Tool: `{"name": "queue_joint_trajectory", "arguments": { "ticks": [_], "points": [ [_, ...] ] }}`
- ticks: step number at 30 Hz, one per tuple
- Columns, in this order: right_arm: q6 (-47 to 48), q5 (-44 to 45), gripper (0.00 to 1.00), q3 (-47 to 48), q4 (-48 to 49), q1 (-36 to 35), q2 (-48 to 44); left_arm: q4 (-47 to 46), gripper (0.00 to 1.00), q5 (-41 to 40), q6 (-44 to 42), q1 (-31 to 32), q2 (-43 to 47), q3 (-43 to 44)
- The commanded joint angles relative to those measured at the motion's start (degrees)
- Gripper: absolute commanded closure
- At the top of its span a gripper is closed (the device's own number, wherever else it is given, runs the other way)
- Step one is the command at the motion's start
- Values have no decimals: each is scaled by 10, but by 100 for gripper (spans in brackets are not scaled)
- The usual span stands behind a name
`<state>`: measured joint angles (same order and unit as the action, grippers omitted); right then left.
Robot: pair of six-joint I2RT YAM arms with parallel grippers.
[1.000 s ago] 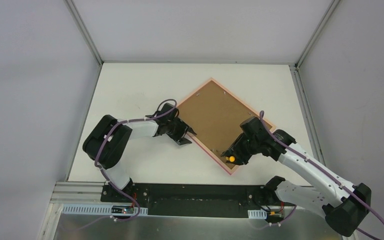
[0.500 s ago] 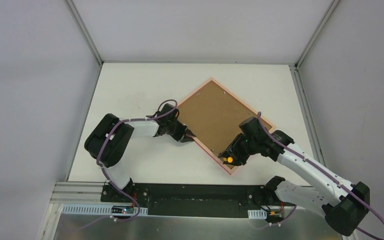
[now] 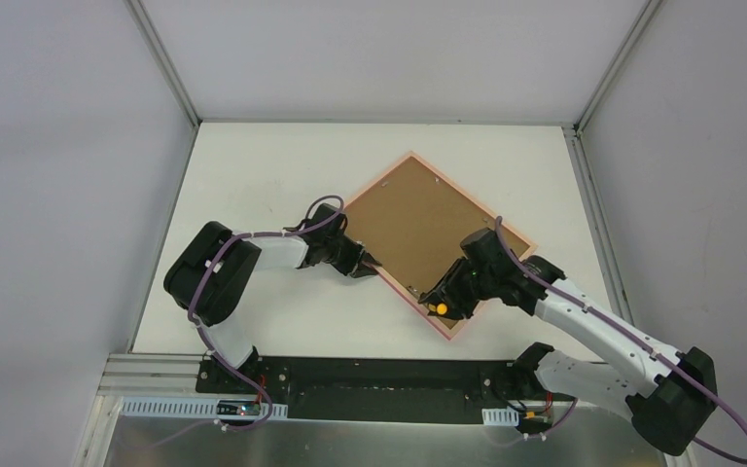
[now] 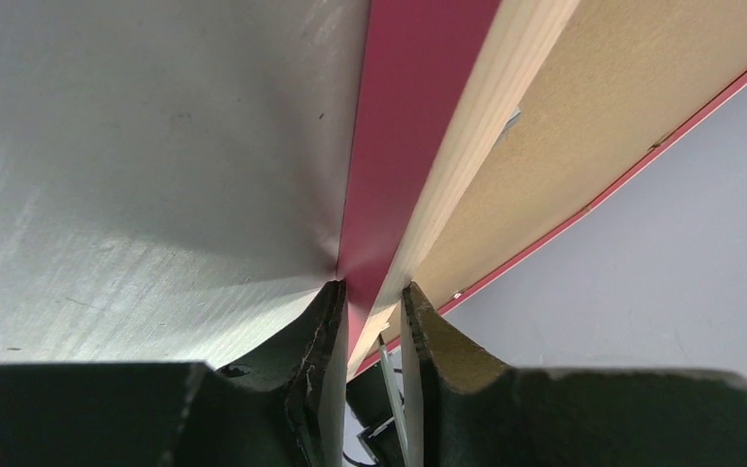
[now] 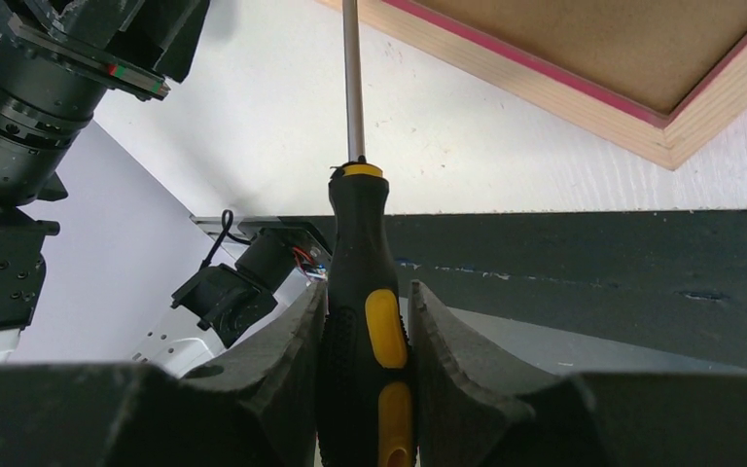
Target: Take the photo out of the frame
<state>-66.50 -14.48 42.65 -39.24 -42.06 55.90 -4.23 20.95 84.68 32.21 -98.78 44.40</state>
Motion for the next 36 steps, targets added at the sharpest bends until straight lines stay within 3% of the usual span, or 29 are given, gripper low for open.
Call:
{"name": "queue_joint_trajectory", "arguments": {
  "ticks": [1, 8, 15, 21, 29, 36],
  "points": [
    [22, 40, 100, 10, 8, -3, 18, 84, 100, -37, -1, 8, -27, -34],
    [115, 45, 100, 110, 15, 1, 52, 107, 100, -42, -37, 8, -17, -12],
    [256, 160, 100, 286, -139, 46, 97, 177, 57, -48, -138, 7, 14, 69],
    [297, 298, 100, 336, -266, 131, 139, 226, 33, -10, -226, -5, 44, 133],
    [279, 418, 100, 301, -347, 297, 161, 333, 27, 4, -395, -24, 104, 200],
    [273, 448, 100, 231, -353, 417, 205, 384, 27, -16, -483, -30, 135, 225]
  ]
}}
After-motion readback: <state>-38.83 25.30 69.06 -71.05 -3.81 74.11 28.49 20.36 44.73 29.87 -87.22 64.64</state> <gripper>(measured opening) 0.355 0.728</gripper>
